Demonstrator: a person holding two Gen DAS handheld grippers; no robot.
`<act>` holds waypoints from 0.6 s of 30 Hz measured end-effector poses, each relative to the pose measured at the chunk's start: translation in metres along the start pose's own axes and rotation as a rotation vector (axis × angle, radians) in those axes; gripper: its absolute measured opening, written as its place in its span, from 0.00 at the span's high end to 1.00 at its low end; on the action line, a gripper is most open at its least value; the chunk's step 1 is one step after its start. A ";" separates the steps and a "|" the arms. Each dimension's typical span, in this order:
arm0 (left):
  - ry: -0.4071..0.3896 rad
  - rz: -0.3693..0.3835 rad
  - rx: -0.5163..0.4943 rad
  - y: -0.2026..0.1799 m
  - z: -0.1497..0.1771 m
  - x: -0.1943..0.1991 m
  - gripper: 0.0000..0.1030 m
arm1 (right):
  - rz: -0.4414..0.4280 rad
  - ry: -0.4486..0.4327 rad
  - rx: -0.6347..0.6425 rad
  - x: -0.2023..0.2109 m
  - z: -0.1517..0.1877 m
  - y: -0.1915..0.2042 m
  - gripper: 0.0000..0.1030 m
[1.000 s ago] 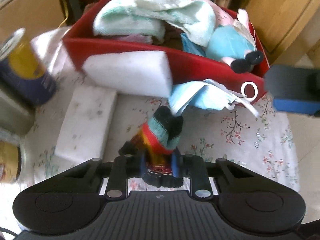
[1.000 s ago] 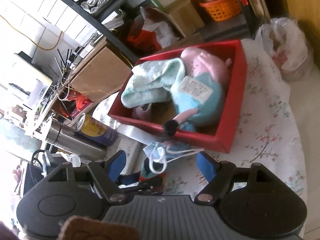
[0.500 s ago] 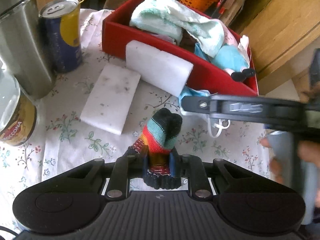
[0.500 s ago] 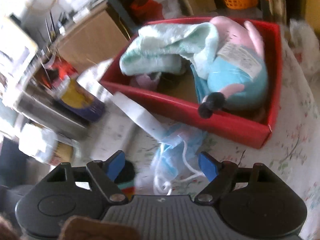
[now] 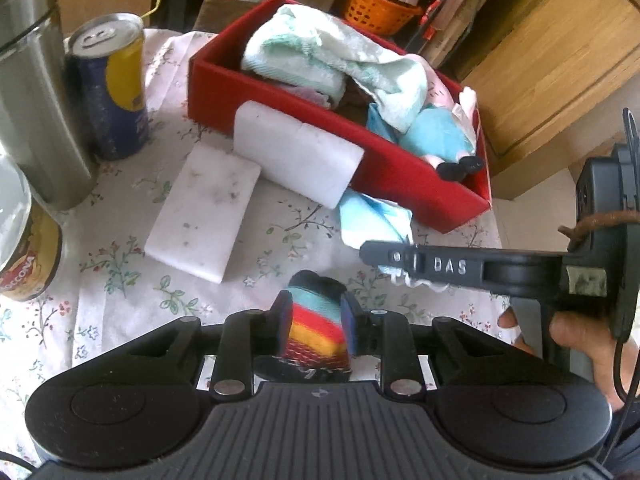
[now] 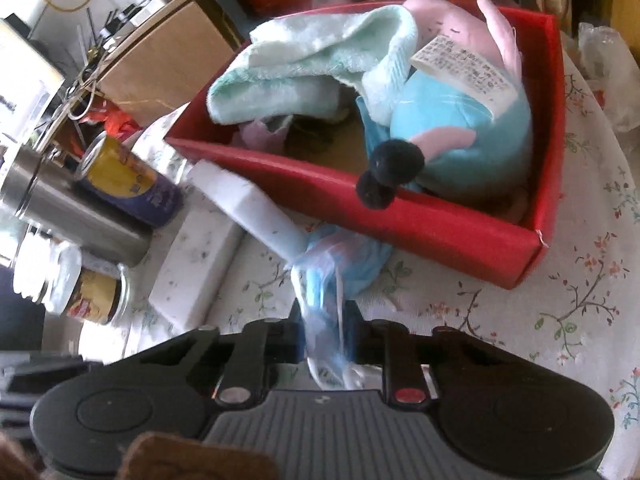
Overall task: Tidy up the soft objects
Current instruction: 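Lift the rainbow knit item with the left tool while the right tool lifts the blue mask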
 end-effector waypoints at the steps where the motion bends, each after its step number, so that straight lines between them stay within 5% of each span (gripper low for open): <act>1: 0.003 -0.012 -0.011 -0.002 0.001 -0.002 0.76 | -0.002 0.004 0.004 0.002 0.003 -0.001 1.00; 4: 0.032 -0.042 -0.033 -0.005 0.006 -0.016 0.74 | 0.005 0.000 0.010 0.004 0.007 -0.005 1.00; 8: 0.039 -0.135 -0.092 -0.012 0.011 -0.033 0.44 | -0.013 0.006 -0.035 -0.001 -0.003 -0.006 1.00; 10: 0.045 -0.161 -0.131 -0.014 0.015 -0.039 0.39 | 0.019 -0.015 -0.002 -0.005 -0.010 0.001 0.87; 14: 0.097 -0.182 -0.159 -0.011 0.027 -0.056 0.46 | 0.076 -0.041 0.044 -0.019 -0.018 0.006 0.77; 18: 0.112 -0.143 -0.166 -0.013 0.031 -0.053 0.70 | 0.075 -0.016 0.055 -0.016 -0.017 -0.001 1.00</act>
Point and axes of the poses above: each gripper's, at about its wrist camera, not at the fingertips, and x roughly against the way its jaws point, y to its left, z to its underside, the point moved 3 cm from there along -x, roughly the way its jaws point, and after that the axes turned 4 degrees about x, right-handed, at the moved point
